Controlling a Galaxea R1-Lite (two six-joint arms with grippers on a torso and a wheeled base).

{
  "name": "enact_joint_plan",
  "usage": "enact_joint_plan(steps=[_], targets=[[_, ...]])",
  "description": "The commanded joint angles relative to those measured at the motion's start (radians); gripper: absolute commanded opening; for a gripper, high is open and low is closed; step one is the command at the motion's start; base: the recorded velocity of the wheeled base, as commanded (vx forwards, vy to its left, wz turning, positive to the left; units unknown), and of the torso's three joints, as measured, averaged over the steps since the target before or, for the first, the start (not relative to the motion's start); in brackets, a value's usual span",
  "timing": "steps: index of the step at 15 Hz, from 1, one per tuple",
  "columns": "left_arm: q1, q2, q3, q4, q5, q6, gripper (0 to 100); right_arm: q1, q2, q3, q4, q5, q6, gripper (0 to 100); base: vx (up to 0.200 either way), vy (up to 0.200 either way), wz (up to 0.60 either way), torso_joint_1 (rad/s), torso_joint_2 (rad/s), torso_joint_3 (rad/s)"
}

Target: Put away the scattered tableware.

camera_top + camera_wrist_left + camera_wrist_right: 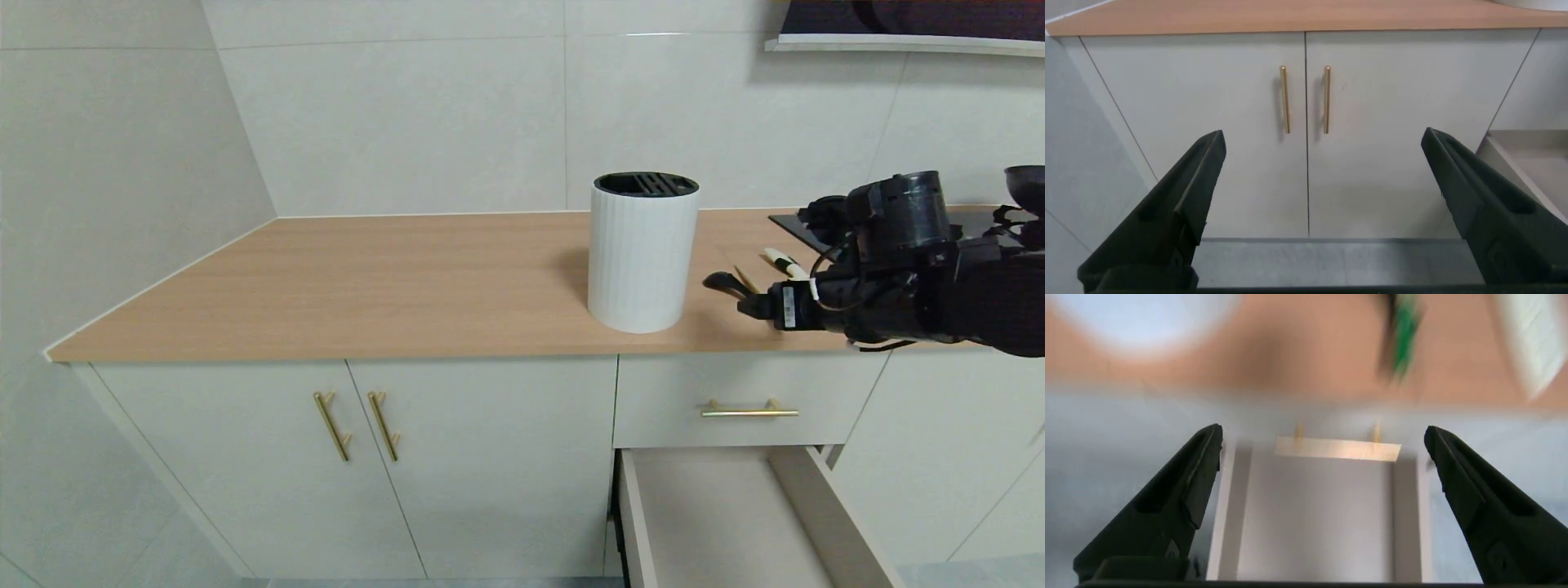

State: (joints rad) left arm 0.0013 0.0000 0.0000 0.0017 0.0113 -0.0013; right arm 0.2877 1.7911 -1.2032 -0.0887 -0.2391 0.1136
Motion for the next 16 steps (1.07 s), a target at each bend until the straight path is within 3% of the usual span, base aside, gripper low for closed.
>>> enact_joint_plan(steps=[1, 6, 16], targets=[[0.0, 0.002, 0.0, 0.0, 0.001, 0.0, 100, -0.053, 0.105, -0.067, -0.005, 0.011, -0.006, 100, 0.0, 0.0, 0.0, 0.0, 0.0, 0.0], [0.0, 0.002, 0.0, 0.0, 0.001, 0.0, 100, -0.133, 0.175, -0.122, -0.006, 0.012, -0.002, 100, 0.0, 0.0, 0.0, 0.0, 0.0, 0.0], [0.0, 0.002, 0.0, 0.0, 0.001, 0.0, 100, -0.124, 0.218, -0.125, -0.006, 0.011, -0.005, 100, 0.0, 0.0, 0.0, 0.0, 0.0, 0.0]])
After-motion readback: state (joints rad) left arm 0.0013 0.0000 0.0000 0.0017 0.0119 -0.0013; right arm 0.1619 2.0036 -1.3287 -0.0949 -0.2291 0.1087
